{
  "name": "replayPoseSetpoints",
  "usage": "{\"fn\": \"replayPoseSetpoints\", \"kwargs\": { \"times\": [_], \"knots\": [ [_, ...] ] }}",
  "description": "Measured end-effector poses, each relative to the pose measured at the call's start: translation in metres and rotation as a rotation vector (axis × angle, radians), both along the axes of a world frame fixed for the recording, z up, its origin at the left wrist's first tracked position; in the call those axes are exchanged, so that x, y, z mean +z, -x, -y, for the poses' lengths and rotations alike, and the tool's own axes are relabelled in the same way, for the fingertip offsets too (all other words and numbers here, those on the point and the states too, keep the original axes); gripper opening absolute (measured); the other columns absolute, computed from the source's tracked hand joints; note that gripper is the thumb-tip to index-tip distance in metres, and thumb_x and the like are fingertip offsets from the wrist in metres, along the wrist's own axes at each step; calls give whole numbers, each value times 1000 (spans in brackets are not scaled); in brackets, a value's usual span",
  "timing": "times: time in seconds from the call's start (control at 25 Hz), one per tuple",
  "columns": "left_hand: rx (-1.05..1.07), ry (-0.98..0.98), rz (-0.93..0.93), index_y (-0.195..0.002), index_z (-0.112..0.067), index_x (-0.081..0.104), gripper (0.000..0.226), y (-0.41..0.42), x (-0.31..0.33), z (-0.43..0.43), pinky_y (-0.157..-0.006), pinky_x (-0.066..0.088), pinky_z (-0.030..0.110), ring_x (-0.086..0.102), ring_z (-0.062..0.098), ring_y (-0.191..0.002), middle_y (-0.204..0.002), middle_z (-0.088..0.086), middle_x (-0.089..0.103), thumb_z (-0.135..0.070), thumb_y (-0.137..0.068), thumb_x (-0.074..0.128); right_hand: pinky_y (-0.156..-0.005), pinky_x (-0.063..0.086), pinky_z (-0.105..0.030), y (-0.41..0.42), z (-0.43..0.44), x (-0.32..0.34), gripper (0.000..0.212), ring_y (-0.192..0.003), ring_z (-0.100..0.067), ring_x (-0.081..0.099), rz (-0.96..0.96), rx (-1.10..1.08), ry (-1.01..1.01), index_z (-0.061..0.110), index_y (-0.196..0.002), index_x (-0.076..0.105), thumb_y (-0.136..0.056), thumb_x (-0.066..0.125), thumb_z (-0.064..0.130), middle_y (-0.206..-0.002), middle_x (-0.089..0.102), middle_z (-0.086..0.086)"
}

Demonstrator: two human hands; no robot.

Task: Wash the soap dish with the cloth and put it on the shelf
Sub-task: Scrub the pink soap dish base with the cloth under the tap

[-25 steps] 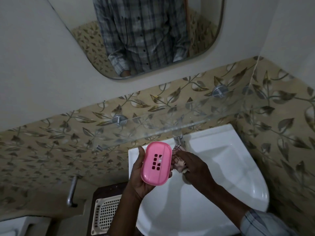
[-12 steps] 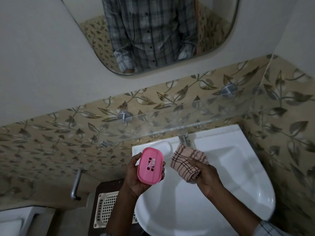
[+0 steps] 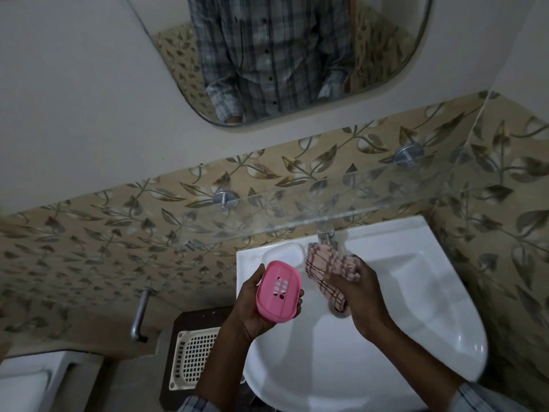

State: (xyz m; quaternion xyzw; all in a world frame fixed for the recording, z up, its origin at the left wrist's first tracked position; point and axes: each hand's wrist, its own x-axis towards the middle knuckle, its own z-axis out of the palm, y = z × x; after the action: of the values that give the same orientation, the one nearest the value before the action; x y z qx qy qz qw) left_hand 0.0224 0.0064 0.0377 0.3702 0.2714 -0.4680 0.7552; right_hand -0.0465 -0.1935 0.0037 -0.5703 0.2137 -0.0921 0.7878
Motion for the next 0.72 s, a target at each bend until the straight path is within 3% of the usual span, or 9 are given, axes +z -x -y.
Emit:
{"fn": "replayPoseSetpoints", "kwargs": {
  "times": [0.08, 0.16, 0.28, 0.44, 0.6, 0.72],
  "knots": [
    [-25, -20, 8, -127, 4, 57, 72, -5, 2, 4, -88, 46, 49, 58, 40, -98, -113, 30, 63, -57, -90, 51, -68, 56, -26, 2, -13, 2, 37, -83, -12, 71, 227, 223, 413, 27, -106, 61, -81, 69, 0, -91, 73, 7],
    [-96, -40, 24, -125, 3, 59, 69, -8, 5, 4, -88, 48, 47, 59, 39, -100, -113, 27, 64, -55, -89, 49, -85, 54, -27, 9, -17, -1, 45, -100, -8, 65, 455, 564, 711, 25, -123, 61, -86, 57, 0, -109, 68, 8],
    [-156, -72, 85, -119, 2, 63, 62, -10, 9, 3, -81, 56, 43, 67, 37, -90, -107, 24, 69, -49, -85, 50, -93, 51, -40, -7, 1, -13, 46, -113, -32, 59, 771, 640, 1179, 10, -125, 60, -81, 64, -3, -124, 61, -19],
    [-137, -74, 69, -116, 5, 62, 61, -11, 8, 1, -73, 61, 44, 72, 38, -80, -100, 27, 71, -44, -81, 52, -108, 41, -37, -7, -12, -15, 55, -127, -29, 50, 806, 712, 1265, 10, -133, 50, -81, 67, 5, -136, 53, -13],
    [-148, -120, 55, -115, 2, 63, 55, -9, 4, 3, -78, 57, 46, 60, 39, -91, -104, 25, 68, -44, -87, 54, -94, 53, -51, -27, 20, 2, 32, -108, -38, 66, 834, 671, 1338, -4, -109, 70, -81, 54, 2, -113, 70, -24],
    [-118, -164, 75, -119, 2, 61, 60, -12, 1, 7, -82, 54, 44, 61, 38, -95, -107, 25, 67, -50, -94, 46, -99, 50, -40, -15, 2, 7, 43, -111, -33, 63, 772, 799, 1352, 0, -113, 69, -70, 68, -4, -115, 69, -19]
  ]
}}
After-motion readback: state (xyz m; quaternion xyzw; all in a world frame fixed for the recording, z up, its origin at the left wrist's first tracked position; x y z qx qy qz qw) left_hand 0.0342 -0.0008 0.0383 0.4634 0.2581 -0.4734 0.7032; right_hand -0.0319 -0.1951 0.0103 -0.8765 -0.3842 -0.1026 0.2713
